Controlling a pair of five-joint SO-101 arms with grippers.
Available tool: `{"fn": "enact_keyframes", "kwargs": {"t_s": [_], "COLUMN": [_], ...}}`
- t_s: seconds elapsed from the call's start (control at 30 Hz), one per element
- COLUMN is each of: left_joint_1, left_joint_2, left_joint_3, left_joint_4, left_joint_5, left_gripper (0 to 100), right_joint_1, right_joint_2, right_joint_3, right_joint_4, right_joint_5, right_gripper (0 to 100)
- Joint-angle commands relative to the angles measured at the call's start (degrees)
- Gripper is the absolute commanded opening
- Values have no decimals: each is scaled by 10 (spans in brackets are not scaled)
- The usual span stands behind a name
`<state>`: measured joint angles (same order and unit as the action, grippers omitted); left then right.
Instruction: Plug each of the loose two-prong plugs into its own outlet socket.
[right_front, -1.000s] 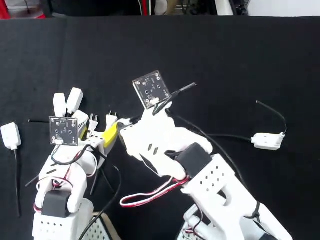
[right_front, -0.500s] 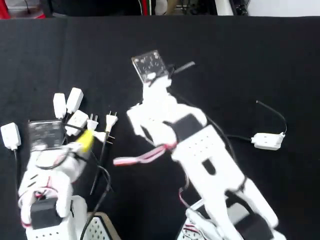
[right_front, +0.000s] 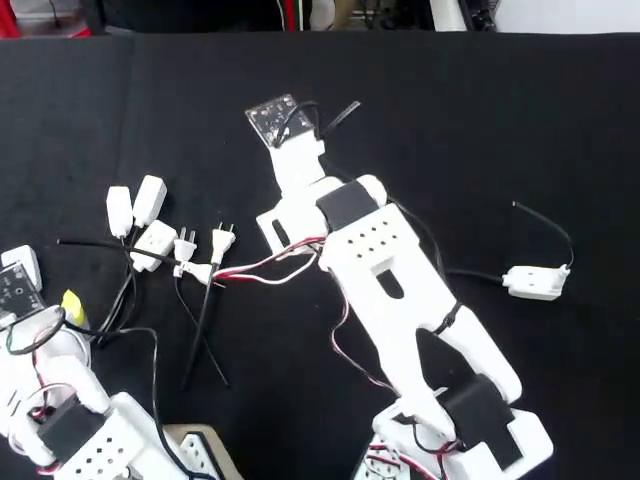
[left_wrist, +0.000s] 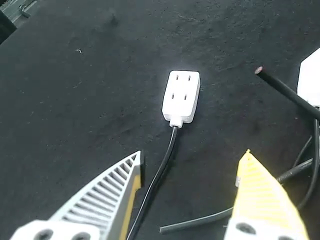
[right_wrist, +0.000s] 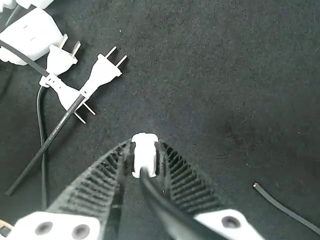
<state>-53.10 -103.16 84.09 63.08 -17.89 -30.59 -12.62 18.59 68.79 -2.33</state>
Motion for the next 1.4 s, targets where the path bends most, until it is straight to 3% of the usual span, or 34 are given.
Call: {"fn": "enact_keyframes", "kwargs": {"t_s": [0.0, 0.1, 0.23, 0.57, 0.93, 1.17, 1.37], "left_joint_1": [-7, 13, 51, -24, -1, 48, 33], "left_joint_2": [93, 230, 445, 834, 1072, 1218, 1316], "left_joint_3": [-90, -169, -225, -439, -687, -763, -825], "left_joint_4": [4, 8, -62, -135, -132, -133, -133], "left_joint_5": [9, 12, 14, 12, 10, 10, 10], "left_gripper": [301, 301, 301, 300, 301, 336, 346], "right_joint_1": [4, 4, 3, 3, -24, -24, -23], "right_joint_2": [1, -1, 1, 2, 2, 2, 2], "right_joint_3": [-33, -33, -32, -29, -20, -20, -20], "right_joint_4": [12, 17, 18, 19, 15, 18, 18], "right_joint_5": [1, 1, 1, 1, 1, 1, 3], "right_gripper": [11, 11, 11, 11, 11, 11, 11]}}
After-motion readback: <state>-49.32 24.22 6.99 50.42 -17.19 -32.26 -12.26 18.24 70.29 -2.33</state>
